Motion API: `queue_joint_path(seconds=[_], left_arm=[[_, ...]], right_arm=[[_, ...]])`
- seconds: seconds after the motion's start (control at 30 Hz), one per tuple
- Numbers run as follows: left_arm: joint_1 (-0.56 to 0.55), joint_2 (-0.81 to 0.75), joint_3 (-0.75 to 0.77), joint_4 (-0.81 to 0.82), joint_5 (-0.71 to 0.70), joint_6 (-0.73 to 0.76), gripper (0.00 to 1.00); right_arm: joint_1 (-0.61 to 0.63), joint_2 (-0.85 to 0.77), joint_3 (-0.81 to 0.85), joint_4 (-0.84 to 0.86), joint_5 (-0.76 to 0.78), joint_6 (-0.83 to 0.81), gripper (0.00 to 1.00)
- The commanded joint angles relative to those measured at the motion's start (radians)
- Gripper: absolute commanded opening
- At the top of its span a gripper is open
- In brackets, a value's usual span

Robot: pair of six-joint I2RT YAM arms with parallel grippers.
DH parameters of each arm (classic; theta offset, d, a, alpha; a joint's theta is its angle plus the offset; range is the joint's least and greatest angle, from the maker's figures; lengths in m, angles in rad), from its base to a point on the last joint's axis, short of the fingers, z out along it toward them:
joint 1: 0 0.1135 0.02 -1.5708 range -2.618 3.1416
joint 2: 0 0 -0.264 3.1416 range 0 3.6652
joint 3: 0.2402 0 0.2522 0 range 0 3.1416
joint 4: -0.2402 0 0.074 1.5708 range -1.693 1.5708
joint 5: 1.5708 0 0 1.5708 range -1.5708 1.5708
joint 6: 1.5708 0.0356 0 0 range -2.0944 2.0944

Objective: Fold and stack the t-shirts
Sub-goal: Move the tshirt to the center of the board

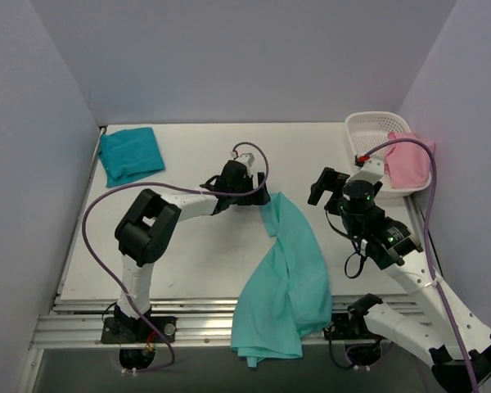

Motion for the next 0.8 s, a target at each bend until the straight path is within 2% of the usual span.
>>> queue_joint_path(seconds=[0.0, 0.17, 0.3, 0.43, 0.5, 0.57, 0.67, 0.7, 0.77], left_arm=[[-0.004, 0.039, 0.088, 0.079, 0.063, -0.033, 0.94], [-0.016, 0.120, 0.159, 0.068, 0.077, -0.043, 0.91], [-0.027, 0.176, 0.214, 0.059, 0.091, -0.049, 0.84], [-0.027, 0.197, 0.216, 0.064, 0.088, -0.058, 0.72], [-0.027, 0.196, 0.214, 0.062, 0.086, -0.058, 0.59], [-0.025, 0.190, 0.209, 0.056, 0.080, -0.058, 0.40], [-0.025, 0.177, 0.200, 0.050, 0.069, -0.056, 0.28], [-0.024, 0.174, 0.200, 0.045, 0.068, -0.050, 0.20], [-0.022, 0.157, 0.203, 0.027, 0.052, -0.041, 0.10]], right_arm=[[0.012, -0.009, 0.024, -0.005, 0.043, -0.009, 1.00], [0.012, 0.001, 0.023, 0.007, 0.045, -0.014, 1.00], [0.014, 0.011, 0.024, 0.008, 0.051, -0.018, 1.00], [0.015, 0.007, 0.029, 0.001, 0.058, -0.021, 1.00], [0.015, 0.005, 0.030, -0.004, 0.063, -0.023, 1.00], [0.015, 0.001, 0.030, -0.007, 0.063, -0.021, 1.00], [0.015, -0.003, 0.027, -0.007, 0.060, -0.018, 1.00], [0.015, -0.003, 0.024, -0.005, 0.059, -0.017, 1.00], [0.015, -0.001, 0.023, -0.004, 0.051, -0.015, 1.00]])
